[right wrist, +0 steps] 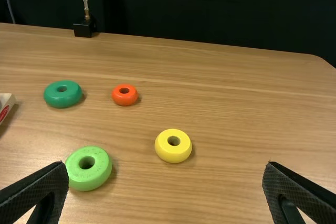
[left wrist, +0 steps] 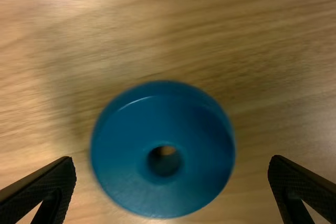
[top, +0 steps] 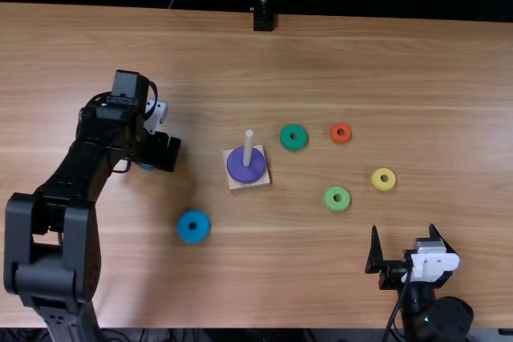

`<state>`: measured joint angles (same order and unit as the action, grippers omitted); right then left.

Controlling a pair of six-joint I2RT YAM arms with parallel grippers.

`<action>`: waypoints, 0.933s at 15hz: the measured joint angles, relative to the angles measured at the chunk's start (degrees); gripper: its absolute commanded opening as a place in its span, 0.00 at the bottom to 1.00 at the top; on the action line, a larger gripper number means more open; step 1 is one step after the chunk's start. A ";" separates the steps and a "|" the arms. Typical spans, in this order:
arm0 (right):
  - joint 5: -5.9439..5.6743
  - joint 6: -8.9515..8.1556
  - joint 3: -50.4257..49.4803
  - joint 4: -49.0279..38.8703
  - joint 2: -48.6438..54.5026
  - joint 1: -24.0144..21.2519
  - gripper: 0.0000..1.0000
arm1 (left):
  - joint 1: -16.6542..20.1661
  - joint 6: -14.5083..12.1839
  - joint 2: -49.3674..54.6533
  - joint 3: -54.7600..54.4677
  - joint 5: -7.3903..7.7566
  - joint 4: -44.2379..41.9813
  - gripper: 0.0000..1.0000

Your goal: Build the Hanoi tower: stack the rings onto the peg from bottom to top in this color order: purple, dark blue, light blue, dark green, light green, yellow, orange.

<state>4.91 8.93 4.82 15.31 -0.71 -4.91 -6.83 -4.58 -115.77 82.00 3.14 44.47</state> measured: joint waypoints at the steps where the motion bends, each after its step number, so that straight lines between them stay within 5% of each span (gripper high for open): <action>1: -0.02 0.02 0.00 -0.02 -0.02 -0.02 1.00 | -0.37 -0.04 0.00 0.00 0.04 0.00 1.00; 9: -0.02 0.02 0.00 -0.02 -0.02 -0.02 1.00 | -0.68 -0.13 -1.29 0.00 0.09 0.15 0.99; 10: -0.02 0.00 0.00 -0.02 0.00 -0.02 1.00 | -0.68 -0.13 -1.29 -0.02 0.09 0.15 0.78; 12: 0.00 0.02 -0.02 -0.02 0.00 -0.02 1.00 | -0.68 -0.11 -1.29 0.00 0.09 0.13 0.19; 13: -0.02 0.02 -0.02 0.00 -0.02 -0.02 1.00 | -0.68 -0.11 -1.31 0.00 0.02 0.02 0.00; 14: 0.00 0.02 -0.02 -0.02 0.00 -0.02 1.00 | -0.68 -0.15 -1.31 0.00 0.00 -0.24 0.00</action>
<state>4.91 8.95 4.80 15.29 -0.71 -4.93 -7.51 -4.73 -117.08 82.00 3.14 44.23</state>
